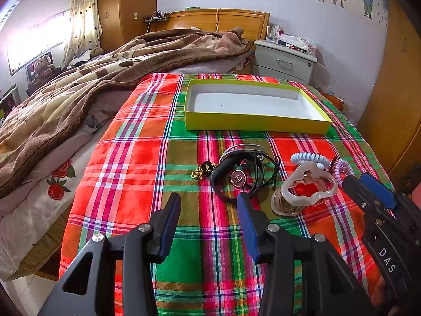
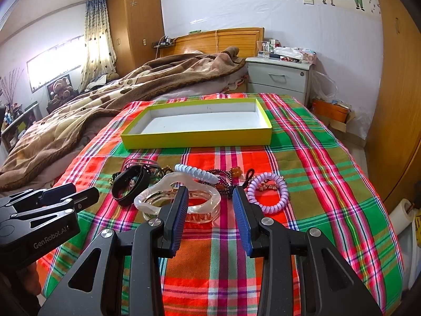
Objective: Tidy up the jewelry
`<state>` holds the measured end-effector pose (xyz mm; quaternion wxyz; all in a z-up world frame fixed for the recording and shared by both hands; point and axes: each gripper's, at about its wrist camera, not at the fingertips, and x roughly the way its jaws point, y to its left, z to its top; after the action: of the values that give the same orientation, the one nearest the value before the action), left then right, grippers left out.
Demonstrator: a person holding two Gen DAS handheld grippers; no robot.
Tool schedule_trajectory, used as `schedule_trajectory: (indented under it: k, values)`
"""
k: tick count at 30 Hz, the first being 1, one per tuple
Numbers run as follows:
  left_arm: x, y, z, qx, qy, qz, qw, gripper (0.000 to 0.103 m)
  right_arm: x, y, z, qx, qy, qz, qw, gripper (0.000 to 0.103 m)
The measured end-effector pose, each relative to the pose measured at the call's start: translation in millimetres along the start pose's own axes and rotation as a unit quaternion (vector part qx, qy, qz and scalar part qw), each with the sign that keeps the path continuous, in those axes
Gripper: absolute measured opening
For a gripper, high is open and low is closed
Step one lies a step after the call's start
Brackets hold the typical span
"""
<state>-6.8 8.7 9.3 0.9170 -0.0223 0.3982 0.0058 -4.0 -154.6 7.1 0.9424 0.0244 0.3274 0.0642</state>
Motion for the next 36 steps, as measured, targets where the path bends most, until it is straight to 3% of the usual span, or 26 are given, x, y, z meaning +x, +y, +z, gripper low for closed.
schedule_trajectory:
  k: [36]
  values:
    - [0.1,2.1,-0.9,0.0,-0.002,-0.002,1.0,0.046,-0.6,2.1,-0.3,-0.001,0.0,0.001,1.0,0.036]
